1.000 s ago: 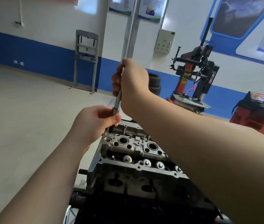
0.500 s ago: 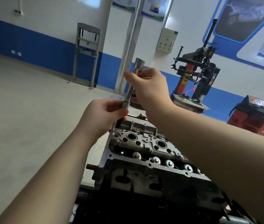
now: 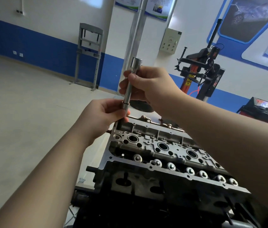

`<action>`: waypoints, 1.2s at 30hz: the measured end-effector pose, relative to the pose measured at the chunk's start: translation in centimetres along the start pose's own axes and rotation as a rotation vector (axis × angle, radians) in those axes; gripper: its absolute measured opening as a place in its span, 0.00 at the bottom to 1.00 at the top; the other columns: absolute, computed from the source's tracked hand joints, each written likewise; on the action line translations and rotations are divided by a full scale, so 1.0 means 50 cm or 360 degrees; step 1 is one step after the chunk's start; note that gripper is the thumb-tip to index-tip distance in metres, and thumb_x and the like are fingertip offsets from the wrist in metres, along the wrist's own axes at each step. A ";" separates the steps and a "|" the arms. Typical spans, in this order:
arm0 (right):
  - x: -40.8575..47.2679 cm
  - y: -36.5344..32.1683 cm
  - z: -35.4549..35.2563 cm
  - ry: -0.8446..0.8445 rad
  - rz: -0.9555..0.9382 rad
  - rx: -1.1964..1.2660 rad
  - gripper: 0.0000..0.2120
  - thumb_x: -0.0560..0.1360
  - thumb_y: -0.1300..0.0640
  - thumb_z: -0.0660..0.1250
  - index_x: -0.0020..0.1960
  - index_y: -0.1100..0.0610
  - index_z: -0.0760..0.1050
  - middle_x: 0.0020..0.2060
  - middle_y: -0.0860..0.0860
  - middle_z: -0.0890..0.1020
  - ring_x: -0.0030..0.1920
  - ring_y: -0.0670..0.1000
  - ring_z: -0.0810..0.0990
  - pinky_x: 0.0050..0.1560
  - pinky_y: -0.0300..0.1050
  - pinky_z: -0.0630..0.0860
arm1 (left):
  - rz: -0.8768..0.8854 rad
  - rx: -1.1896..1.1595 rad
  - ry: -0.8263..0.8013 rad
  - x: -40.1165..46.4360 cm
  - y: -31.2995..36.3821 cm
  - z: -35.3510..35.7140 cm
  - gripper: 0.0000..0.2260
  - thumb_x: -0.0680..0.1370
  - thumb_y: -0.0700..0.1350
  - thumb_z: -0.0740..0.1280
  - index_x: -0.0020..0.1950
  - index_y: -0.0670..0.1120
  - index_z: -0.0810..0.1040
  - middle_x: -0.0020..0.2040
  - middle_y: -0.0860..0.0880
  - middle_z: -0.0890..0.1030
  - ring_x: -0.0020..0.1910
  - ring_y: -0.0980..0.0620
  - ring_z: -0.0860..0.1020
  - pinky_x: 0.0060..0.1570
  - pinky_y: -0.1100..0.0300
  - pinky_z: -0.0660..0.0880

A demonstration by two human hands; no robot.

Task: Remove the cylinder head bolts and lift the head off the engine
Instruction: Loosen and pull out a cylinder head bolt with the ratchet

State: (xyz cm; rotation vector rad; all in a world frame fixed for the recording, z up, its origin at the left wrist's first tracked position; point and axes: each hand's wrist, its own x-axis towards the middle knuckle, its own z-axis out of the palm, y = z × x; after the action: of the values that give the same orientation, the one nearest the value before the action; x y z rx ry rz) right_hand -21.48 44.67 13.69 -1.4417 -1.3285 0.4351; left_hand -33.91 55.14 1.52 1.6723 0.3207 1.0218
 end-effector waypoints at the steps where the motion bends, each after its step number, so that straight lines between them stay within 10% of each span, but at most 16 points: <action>1: 0.001 0.000 0.007 0.0086 0.0038 0.0040 0.07 0.84 0.58 0.66 0.56 0.60 0.81 0.45 0.58 0.88 0.49 0.59 0.89 0.57 0.62 0.84 | 0.0011 0.0000 0.0044 0.002 -0.002 0.006 0.09 0.80 0.40 0.75 0.58 0.51 0.87 0.49 0.49 0.90 0.48 0.48 0.89 0.59 0.45 0.83; 6: -0.001 -0.010 0.082 0.0467 0.0249 0.0358 0.19 0.84 0.38 0.59 0.53 0.53 0.79 0.35 0.50 0.85 0.45 0.57 0.85 0.59 0.58 0.81 | 0.0076 0.0006 0.0163 0.006 -0.007 0.019 0.10 0.76 0.38 0.79 0.52 0.52 0.89 0.47 0.51 0.90 0.47 0.51 0.89 0.52 0.55 0.85; 11: -0.049 -0.004 0.148 0.0464 0.0309 -0.0217 0.30 0.76 0.44 0.70 0.74 0.53 0.66 0.64 0.53 0.77 0.64 0.57 0.77 0.64 0.60 0.77 | 0.0131 0.0218 0.0242 0.003 0.006 0.029 0.13 0.78 0.38 0.73 0.40 0.56 0.85 0.34 0.61 0.85 0.36 0.65 0.83 0.32 0.73 0.75; 15: -0.224 0.047 0.135 0.0116 -0.0329 -0.1433 0.36 0.79 0.35 0.59 0.81 0.51 0.58 0.79 0.49 0.65 0.79 0.52 0.61 0.79 0.55 0.62 | 0.0050 0.0205 0.0126 0.001 0.001 0.030 0.09 0.79 0.49 0.72 0.60 0.54 0.83 0.49 0.57 0.87 0.51 0.56 0.86 0.52 0.57 0.84; 19: -0.310 0.090 0.072 -0.0176 -0.0498 -0.2099 0.34 0.81 0.29 0.53 0.74 0.52 0.72 0.73 0.50 0.74 0.75 0.56 0.70 0.72 0.58 0.69 | 0.0001 0.0185 0.0064 -0.005 -0.011 0.044 0.11 0.84 0.54 0.69 0.65 0.55 0.83 0.58 0.54 0.86 0.62 0.53 0.82 0.68 0.49 0.78; 25: -0.314 0.145 0.037 -0.0100 -0.0800 -0.2295 0.19 0.86 0.42 0.58 0.61 0.55 0.80 0.68 0.55 0.80 0.63 0.60 0.80 0.52 0.56 0.80 | -0.0212 -0.0067 -0.0043 -0.020 -0.016 0.043 0.19 0.76 0.68 0.66 0.58 0.59 0.87 0.59 0.62 0.85 0.64 0.58 0.81 0.66 0.52 0.75; 36: -0.298 0.167 -0.007 -0.0133 -0.0929 -0.2203 0.18 0.85 0.44 0.60 0.60 0.54 0.82 0.69 0.54 0.80 0.65 0.58 0.80 0.54 0.54 0.81 | -0.0199 -0.0104 0.0042 -0.022 -0.022 0.061 0.20 0.76 0.70 0.67 0.53 0.56 0.85 0.54 0.49 0.88 0.58 0.45 0.86 0.68 0.37 0.76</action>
State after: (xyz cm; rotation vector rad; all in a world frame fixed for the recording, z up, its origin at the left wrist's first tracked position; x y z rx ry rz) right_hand -21.81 33.20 1.05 -1.9165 -2.1568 -1.0325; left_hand -31.97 52.83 -0.09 1.5615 0.4001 0.9523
